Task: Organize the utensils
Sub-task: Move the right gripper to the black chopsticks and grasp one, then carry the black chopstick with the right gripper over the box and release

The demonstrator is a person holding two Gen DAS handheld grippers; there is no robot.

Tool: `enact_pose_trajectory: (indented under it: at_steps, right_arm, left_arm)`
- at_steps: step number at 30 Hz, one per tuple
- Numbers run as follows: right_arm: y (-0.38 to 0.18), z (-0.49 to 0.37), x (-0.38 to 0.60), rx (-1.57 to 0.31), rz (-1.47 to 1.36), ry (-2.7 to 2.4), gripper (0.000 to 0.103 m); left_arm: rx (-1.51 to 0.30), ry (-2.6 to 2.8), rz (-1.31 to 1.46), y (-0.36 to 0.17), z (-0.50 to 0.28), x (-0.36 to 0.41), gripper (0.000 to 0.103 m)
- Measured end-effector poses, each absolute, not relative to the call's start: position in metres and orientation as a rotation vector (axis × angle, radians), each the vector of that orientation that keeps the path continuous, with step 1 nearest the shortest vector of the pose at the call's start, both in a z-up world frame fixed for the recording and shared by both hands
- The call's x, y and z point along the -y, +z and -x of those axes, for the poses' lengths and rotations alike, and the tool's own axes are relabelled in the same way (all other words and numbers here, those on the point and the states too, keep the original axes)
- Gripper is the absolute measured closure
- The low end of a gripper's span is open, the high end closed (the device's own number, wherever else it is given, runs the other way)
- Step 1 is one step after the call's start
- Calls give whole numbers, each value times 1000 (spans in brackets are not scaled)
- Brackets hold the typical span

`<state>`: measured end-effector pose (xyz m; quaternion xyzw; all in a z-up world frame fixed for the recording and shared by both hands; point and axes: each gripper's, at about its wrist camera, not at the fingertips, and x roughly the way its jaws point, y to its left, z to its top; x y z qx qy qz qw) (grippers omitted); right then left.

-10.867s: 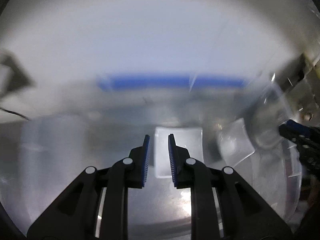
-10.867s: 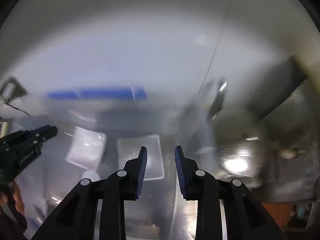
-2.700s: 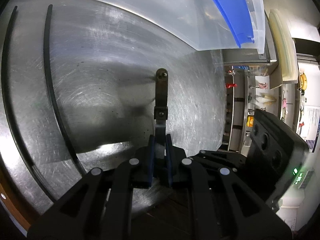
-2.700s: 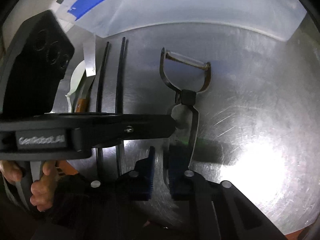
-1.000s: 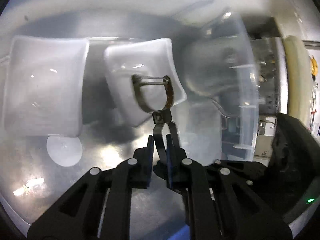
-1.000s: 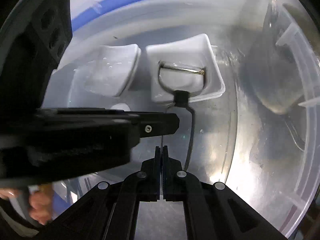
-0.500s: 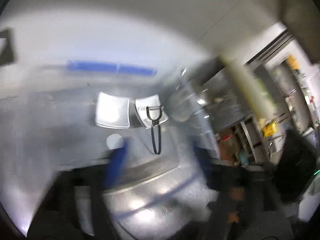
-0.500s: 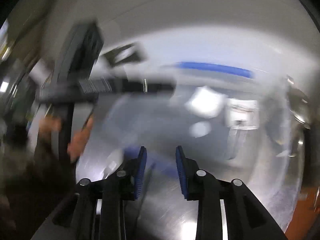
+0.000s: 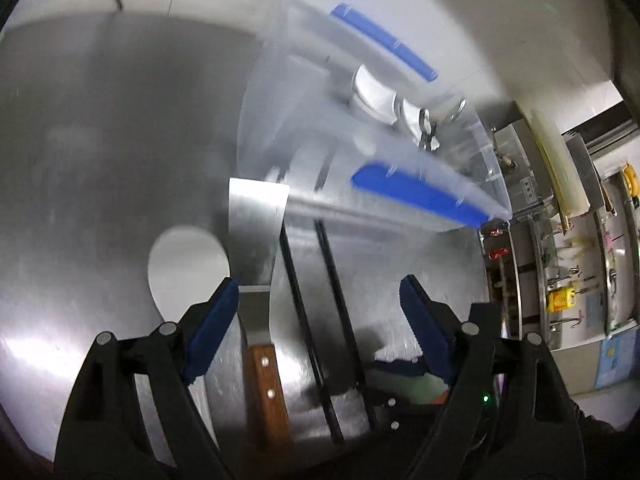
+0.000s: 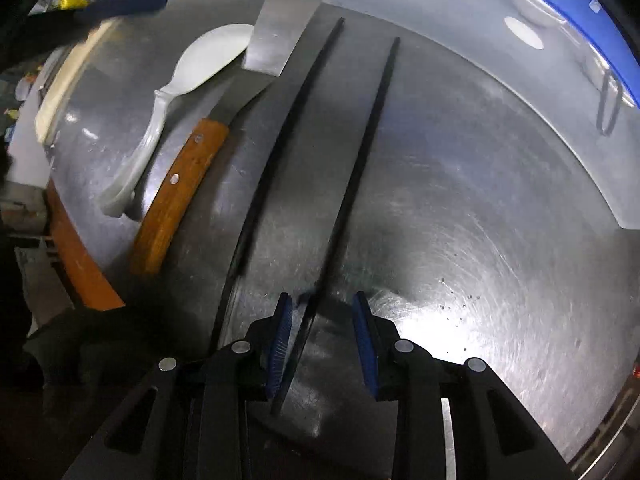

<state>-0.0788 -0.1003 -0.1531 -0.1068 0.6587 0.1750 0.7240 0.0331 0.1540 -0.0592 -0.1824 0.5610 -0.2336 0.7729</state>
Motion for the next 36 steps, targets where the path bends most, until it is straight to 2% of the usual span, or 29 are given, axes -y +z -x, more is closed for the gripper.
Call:
enact_pose_trajectory:
  at_steps: [2, 5, 6, 16, 21, 22, 24, 25, 26, 28, 31, 36]
  right_arm:
    - [-154, 107, 91, -1436, 286, 365, 71]
    - [-154, 115, 78, -1395, 353, 304, 94]
    - [-153, 117, 76, -1399, 325, 298, 96]
    - [-133, 106, 166, -1431, -307, 406, 96]
    - [-131, 123, 175, -1437, -450, 490, 96]
    - [-131, 126, 175, -1438, -455, 499, 96]
    - [-133, 131, 176, -1439, -453, 506, 96]
    - [-128, 132, 176, -1441, -456, 514, 96]
    - [-128, 132, 178, -1442, -457, 520, 96]
    - [-131, 139, 175, -1443, -453, 540, 96]
    - [-139, 133, 160, -1448, -444, 568, 96]
    - [-121, 137, 146, -1414, -387, 652, 96]
  left_arm:
    - [-1226, -512, 411, -63, -27, -156, 25]
    - [-1254, -537, 431, -76, -28, -149, 25]
    - [-1268, -545, 435, -79, -28, -144, 25]
    - [-1433, -689, 531, -130, -17, -75, 25]
    - [-1496, -718, 553, -146, -12, -46, 26]
    - [-1499, -717, 558, -147, -11, -43, 31]
    - [-1513, -705, 582, -152, -7, -40, 50]
    - [-1536, -685, 604, -158, -5, -39, 68]
    - [-1550, -672, 614, -161, -5, -39, 79]
    - [-1581, -632, 653, -171, -2, -41, 90]
    - [-1578, -593, 679, -170, 6, -47, 93]
    - [-1454, -610, 647, -123, 20, -57, 96]
